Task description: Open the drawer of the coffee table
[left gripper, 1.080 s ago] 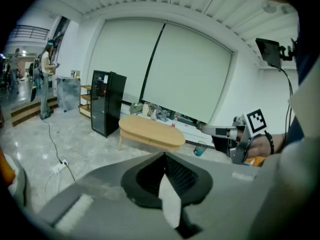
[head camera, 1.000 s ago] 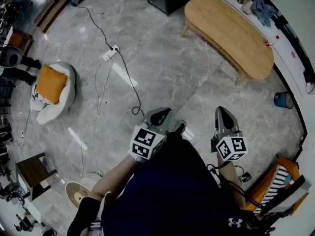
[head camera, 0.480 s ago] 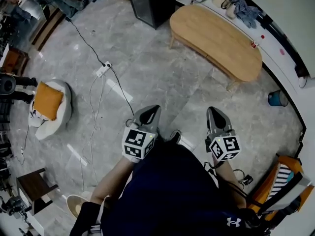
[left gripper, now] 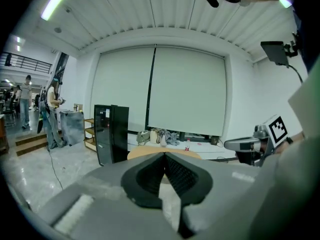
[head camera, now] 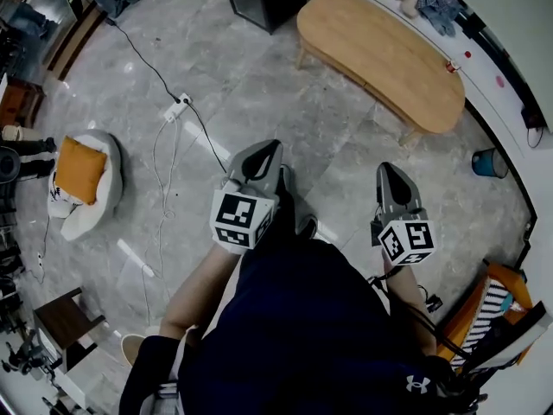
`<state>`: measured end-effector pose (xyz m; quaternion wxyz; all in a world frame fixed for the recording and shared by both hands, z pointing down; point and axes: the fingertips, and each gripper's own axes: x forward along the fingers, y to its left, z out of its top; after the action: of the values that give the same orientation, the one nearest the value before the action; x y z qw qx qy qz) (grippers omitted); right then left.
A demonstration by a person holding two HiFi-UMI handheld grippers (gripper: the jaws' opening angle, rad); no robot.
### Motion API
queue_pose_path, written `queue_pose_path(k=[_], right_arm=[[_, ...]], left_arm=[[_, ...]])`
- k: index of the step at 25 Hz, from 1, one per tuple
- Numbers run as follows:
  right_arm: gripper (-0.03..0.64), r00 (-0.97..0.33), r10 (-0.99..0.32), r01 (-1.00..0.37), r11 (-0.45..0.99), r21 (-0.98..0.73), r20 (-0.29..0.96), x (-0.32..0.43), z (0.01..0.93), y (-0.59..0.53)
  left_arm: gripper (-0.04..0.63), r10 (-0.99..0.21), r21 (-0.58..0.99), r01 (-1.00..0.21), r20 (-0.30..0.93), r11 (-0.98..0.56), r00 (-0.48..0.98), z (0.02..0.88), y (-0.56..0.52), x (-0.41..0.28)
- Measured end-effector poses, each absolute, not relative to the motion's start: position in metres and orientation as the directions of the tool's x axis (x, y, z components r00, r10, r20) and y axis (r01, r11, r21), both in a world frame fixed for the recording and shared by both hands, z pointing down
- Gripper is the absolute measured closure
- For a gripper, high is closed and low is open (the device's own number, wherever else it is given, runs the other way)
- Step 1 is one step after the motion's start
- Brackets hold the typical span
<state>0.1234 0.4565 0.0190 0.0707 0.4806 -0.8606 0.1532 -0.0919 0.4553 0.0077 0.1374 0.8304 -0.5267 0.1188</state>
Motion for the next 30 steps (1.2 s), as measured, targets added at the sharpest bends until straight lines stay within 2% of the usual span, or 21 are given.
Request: queue_pose_path(k=[14, 21, 30], right_arm=[[0.615, -0.423, -0.869, -0.906, 0.404, -0.128, 0.256, 0.088, -0.007, 0.332], [0.615, -0.379, -0.885, -0.926, 0.361, -0.115, 0.272, 0.073, -0.002, 0.286], [0.614, -0.355, -0.881, -0.934, 0.324, -0.148, 0.312, 0.094, 0.028, 0.246]], left_arm=[[0.594, -0.819, 0.073, -0.855, 0.258, -0.513, 0.513, -0.015, 0.297, -0.129], [0.594, -0.792, 0.114, -0.846, 0.306, -0.520, 0.528, 0.004, 0.243, -0.154], [0.594, -0.787, 0.144, -0.853, 0.331, -0.502, 0.520, 0.034, 0.190, -0.146]])
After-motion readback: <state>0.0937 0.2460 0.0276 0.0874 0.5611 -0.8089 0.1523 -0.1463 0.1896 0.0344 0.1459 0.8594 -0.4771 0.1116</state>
